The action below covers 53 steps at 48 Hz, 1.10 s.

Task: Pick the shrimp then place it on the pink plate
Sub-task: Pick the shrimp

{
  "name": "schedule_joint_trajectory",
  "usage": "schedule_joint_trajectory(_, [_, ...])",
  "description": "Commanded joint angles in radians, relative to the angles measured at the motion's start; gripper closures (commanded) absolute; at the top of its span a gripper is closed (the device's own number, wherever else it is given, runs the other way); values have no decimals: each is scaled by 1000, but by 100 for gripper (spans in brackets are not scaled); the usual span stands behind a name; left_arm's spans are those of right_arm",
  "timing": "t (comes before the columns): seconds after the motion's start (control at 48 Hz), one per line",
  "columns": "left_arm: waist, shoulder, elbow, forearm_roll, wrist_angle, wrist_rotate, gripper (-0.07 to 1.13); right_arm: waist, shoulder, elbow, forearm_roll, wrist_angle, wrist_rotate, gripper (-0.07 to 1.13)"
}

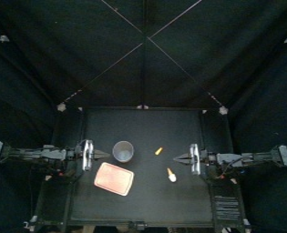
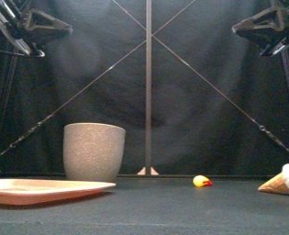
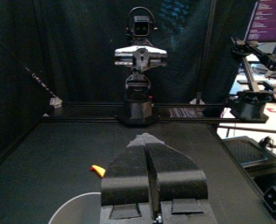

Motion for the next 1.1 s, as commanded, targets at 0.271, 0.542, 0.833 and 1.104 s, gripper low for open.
schedule_joint_trajectory(0.271, [15,14,-64,-8,110,3,100,-120,133,-12,-14,160,-2,100])
schedule_joint_trajectory(0.542, [67,15,-54,-11,112,3,100,-181,270,-49,-109,189,2,78])
schedule_joint_trajectory(0.833, [83,25,-48,-8,101,5,99,-212,364,-61,-103,103,9,24])
schedule_joint_trajectory(1.104, [98,25,-26,-6,32,5,99,-224,446,-75,-107,55,5,14])
